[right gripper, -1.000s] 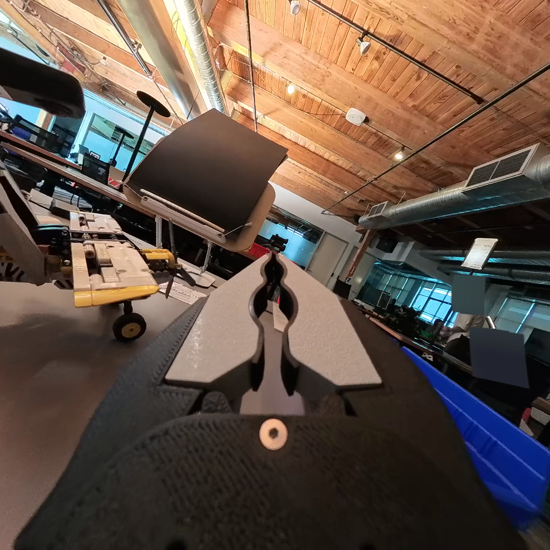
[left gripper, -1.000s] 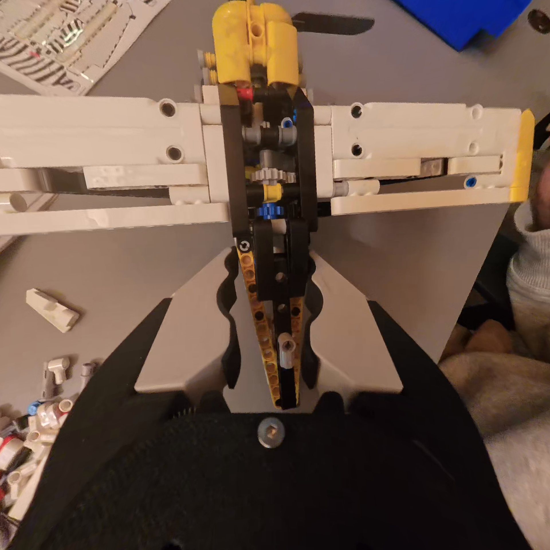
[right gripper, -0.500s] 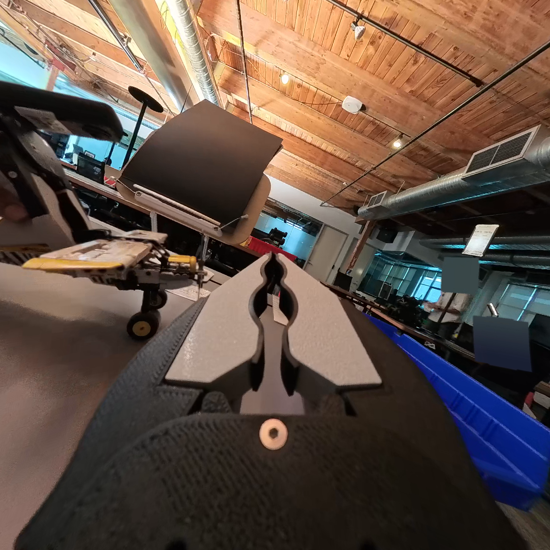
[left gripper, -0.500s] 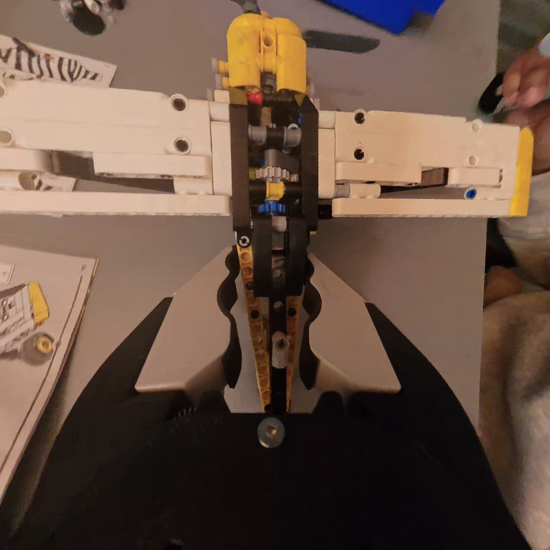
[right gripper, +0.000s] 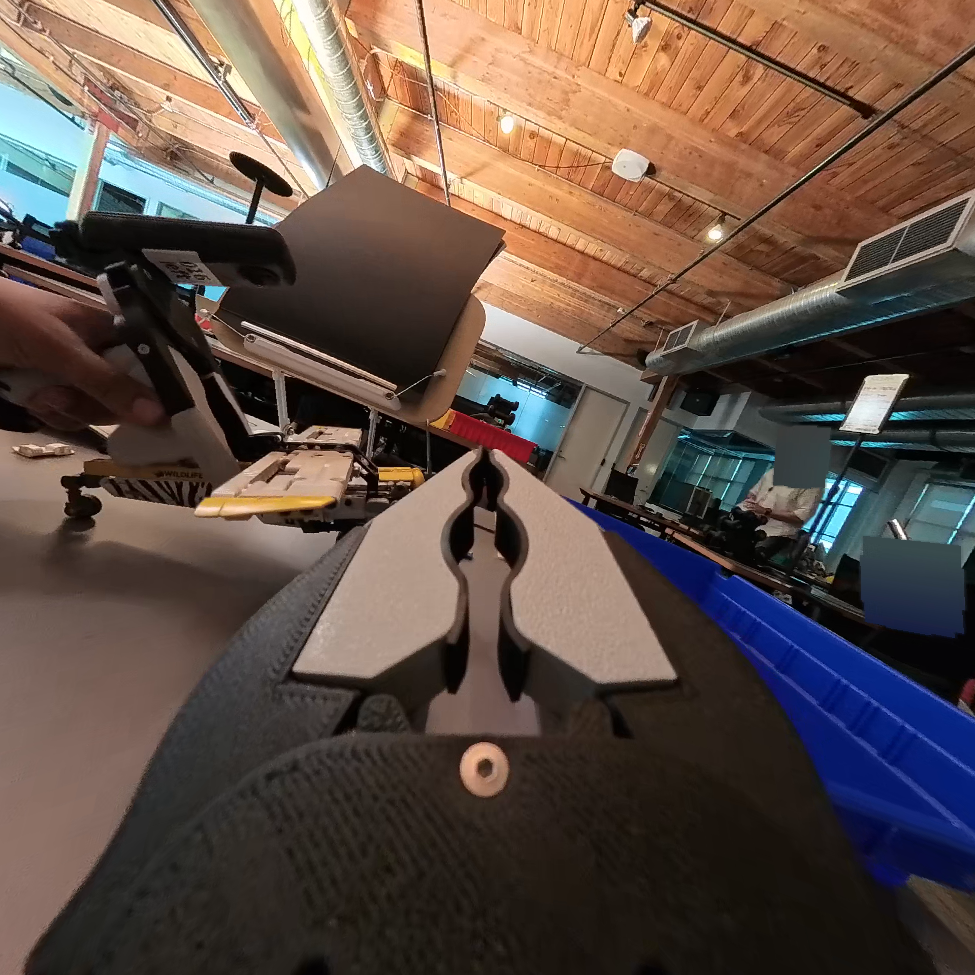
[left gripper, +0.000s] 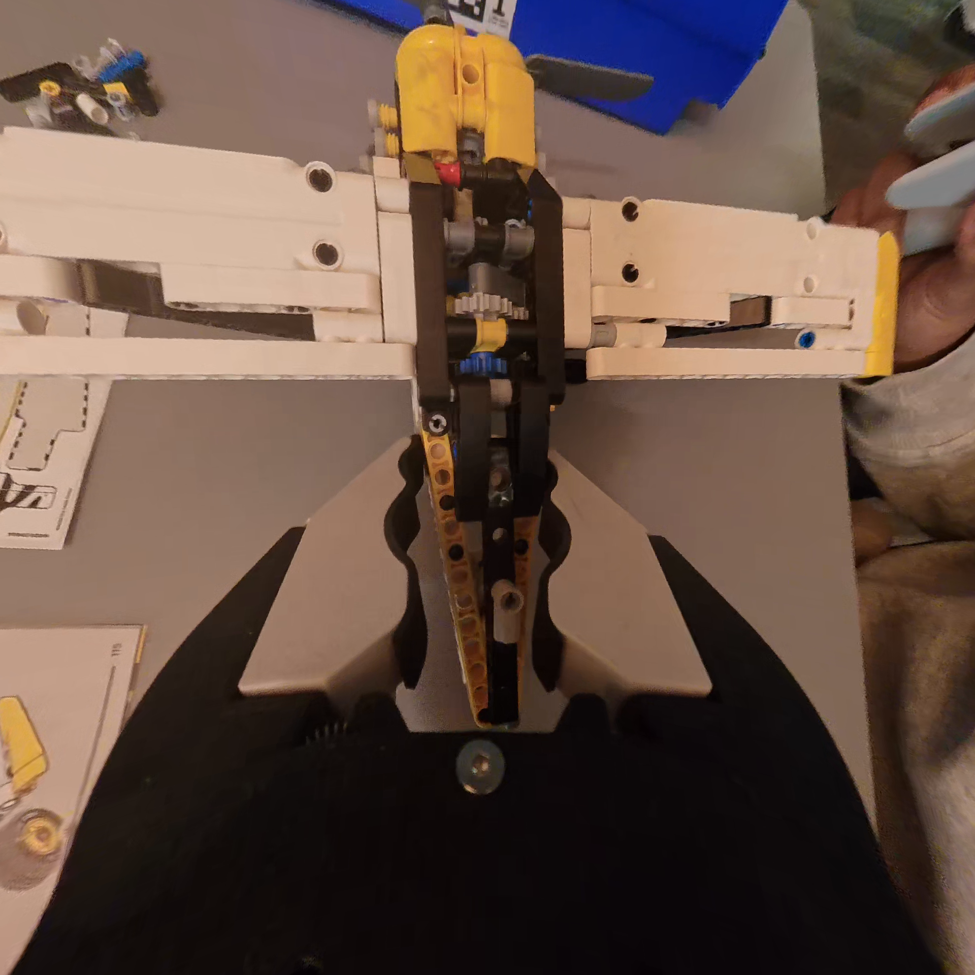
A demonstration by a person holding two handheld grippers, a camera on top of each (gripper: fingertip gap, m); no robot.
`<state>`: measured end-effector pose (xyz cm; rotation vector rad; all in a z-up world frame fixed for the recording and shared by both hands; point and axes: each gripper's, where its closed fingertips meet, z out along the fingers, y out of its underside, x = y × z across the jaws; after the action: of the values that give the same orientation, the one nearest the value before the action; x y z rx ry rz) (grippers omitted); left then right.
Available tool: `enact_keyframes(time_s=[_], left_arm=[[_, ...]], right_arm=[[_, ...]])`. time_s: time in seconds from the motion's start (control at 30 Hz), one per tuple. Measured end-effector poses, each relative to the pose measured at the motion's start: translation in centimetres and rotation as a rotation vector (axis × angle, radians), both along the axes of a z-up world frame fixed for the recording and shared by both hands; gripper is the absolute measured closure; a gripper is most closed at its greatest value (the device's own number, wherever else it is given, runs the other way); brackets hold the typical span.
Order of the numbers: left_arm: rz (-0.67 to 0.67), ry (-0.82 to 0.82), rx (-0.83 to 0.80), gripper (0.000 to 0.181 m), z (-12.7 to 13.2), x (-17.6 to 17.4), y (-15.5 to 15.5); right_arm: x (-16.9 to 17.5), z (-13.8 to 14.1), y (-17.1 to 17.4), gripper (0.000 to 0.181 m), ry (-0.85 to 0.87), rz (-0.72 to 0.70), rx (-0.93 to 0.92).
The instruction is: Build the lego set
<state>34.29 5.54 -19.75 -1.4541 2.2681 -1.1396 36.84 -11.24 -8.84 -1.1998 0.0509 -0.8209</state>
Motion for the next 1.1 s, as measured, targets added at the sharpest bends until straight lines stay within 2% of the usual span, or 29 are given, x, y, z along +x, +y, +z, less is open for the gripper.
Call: enact_keyframes(time_s=[0.1, 0.2, 0.37, 0.43, 0.5, 0.57, 0.67, 0.73, 0.8, 0.9, 1.0, 1.1], left_arm=[[0.024, -0.01, -0.106, 0.134, 1.2, -0.7, 0.2], [0.073, -0.071, -0.159, 0.132, 3.1, -2.5, 1.8], [0.306, -0.254, -0.127, 0.132, 6.5, -7.8, 8.5], [0.427, -0.318, -0.133, 0.137, 7.4, -10.9, 11.8], [0.529, -0.334, -0.099, 0.143, 6.8, -14.1, 14.7], [0.615, -0.363, -0.06, 0.147, 5.9, -16.9, 16.9], [0.748, -0.466, -0.075, 0.161, 5.7, -20.1, 19.8], [0.849, -0.56, -0.103, 0.181, 5.9, -22.1, 22.0], [0.992, -0.611, -0.089, 0.181, 5.0, -23.9, 24.4], [1.003, -0.609, -0.095, 0.181, 5.2, -24.7, 25.1], [0.972, -0.579, -0.068, 0.181, 4.8, -24.2, 24.4], [0.941, -0.572, -0.016, 0.181, 4.8, -24.0, 23.7]], right_arm=[[0.0, -0.1, 0.1, 0.181, 0.0, 0.002, -0.004], [-0.4, 0.1, 0.0, 0.181, -0.019, 0.012, 0.008], [-2.9, 2.1, 0.5, 0.181, -0.087, 0.086, 0.029], [-6.4, 3.4, 2.1, 0.181, -0.107, 0.265, 0.004], [-10.3, 4.4, 3.9, 0.181, -0.066, 0.461, 0.011], [-13.9, 4.3, 6.1, 0.181, -0.016, 0.625, -0.012], [-16.9, 1.6, 10.3, 0.181, 0.064, 0.699, -0.151], [-18.0, -0.6, 13.1, 0.181, 0.152, 0.7, -0.243], [-18.4, -2.8, 16.0, 0.181, 0.246, 0.671, -0.307], [-18.7, -4.1, 19.9, 0.179, 0.238, 0.632, -0.406], [-19.5, -7.0, 23.8, 0.151, 0.281, 0.673, -0.617], [-19.8, -10.3, 26.2, 0.135, 0.412, 0.692, -0.834]])
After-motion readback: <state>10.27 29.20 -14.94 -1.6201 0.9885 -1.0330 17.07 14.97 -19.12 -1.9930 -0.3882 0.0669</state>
